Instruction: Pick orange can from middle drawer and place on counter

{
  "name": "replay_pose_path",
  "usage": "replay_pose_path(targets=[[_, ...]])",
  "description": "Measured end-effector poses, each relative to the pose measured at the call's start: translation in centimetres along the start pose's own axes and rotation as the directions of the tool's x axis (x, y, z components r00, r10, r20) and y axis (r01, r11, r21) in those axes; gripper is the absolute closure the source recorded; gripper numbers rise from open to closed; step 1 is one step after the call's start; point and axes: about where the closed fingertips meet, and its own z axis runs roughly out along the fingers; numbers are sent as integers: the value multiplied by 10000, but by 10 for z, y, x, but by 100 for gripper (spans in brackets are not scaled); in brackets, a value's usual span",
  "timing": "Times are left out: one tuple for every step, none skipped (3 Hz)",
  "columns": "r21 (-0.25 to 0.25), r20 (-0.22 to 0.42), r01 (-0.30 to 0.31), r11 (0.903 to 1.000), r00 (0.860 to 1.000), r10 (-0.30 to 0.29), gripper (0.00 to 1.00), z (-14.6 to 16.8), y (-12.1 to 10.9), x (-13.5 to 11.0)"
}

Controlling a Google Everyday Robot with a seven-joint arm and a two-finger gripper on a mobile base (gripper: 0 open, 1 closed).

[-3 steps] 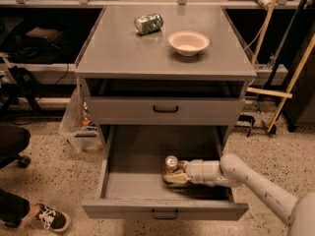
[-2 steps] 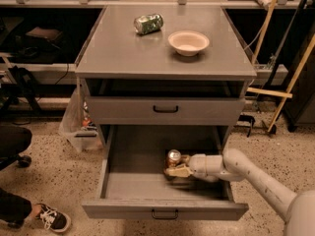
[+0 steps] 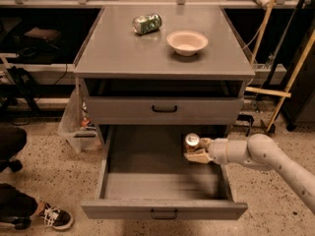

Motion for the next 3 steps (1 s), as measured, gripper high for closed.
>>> replay_pose_path(targets=[[469, -440, 656, 9967, 9970, -635, 100, -9, 4, -24], [463, -433, 650, 9968, 9971, -630, 100, -8, 4, -24], [112, -807, 817, 9966, 9935, -806, 100, -31, -4, -45]])
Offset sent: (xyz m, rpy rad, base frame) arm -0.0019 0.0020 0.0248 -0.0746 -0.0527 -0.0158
